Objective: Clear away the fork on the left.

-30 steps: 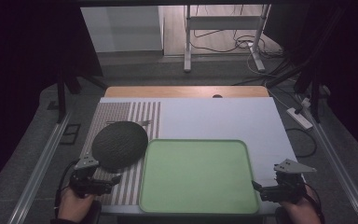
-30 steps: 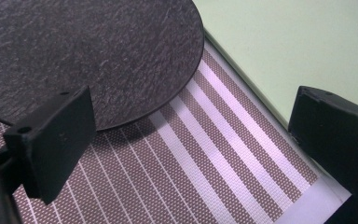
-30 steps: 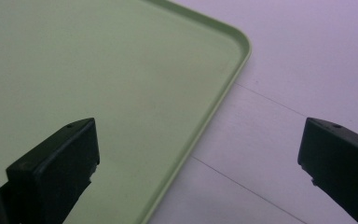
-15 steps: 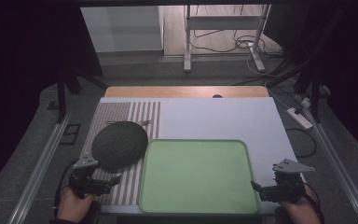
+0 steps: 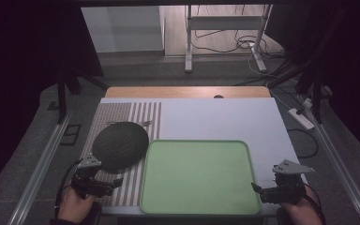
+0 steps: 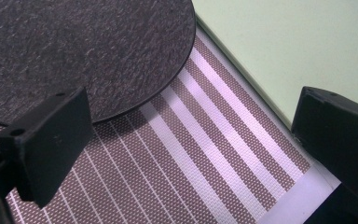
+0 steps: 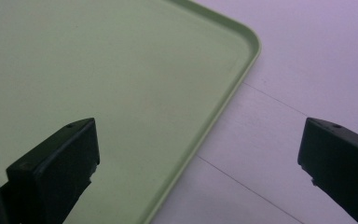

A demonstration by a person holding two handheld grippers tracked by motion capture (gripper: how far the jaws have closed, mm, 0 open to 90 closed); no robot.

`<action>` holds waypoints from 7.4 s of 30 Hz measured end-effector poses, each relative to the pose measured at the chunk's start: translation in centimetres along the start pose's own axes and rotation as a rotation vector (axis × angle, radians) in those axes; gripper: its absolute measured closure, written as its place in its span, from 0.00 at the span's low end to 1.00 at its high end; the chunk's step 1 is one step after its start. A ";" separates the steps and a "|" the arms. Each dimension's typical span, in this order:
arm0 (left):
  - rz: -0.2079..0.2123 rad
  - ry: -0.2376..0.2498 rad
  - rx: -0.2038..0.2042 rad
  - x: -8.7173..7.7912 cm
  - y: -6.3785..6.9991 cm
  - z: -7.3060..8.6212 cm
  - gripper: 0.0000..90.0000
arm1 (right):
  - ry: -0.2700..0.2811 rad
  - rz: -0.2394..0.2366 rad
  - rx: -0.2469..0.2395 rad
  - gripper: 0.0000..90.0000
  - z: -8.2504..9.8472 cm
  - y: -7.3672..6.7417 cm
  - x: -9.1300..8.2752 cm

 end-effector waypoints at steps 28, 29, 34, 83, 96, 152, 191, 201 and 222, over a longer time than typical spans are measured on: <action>0.072 -0.001 0.042 1.6 -1.6 -2.3 0.00 | -0.010 0.000 -0.016 0.00 0.0 -0.1 0.1; 0.070 -0.009 0.053 1.9 -1.7 -2.7 0.00 | -0.011 0.000 -0.017 0.00 0.0 -0.1 0.1; 0.084 -0.007 0.058 2.6 -2.1 -3.6 0.00 | -0.014 0.002 -0.021 0.00 0.0 -0.2 0.1; 0.067 -0.119 0.111 10.5 -8.3 -14.1 0.00 | -0.030 -0.003 -0.033 0.00 0.2 -0.3 0.3; 0.079 -0.184 0.110 12.2 -9.9 -16.1 0.77 | -0.028 -0.004 -0.033 0.00 0.2 -0.2 0.2; -0.078 -0.264 -0.020 11.6 -20.1 -18.2 0.04 | -0.025 -0.010 -0.035 0.00 0.2 -0.3 0.2; 0.084 -0.178 0.011 9.7 -22.3 -14.3 0.93 | -0.024 -0.015 -0.034 0.00 0.2 -0.3 0.2; 0.015 -0.191 0.032 9.3 -22.5 -14.6 0.93 | -0.024 -0.016 -0.031 0.00 0.2 -0.3 0.1; -0.009 -0.137 0.027 5.6 -21.9 -14.9 0.93 | -0.025 -0.015 -0.033 0.00 0.2 -0.3 0.2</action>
Point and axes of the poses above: each handheld gripper's, and its own axes: x roughly forward along the jaws, z roughly out of its underside, y roughly to its right, the point moved 5 cm from there along x, roughly forward along the jaws, and after that the axes turned 14 degrees about z, right-handed, at the moved point
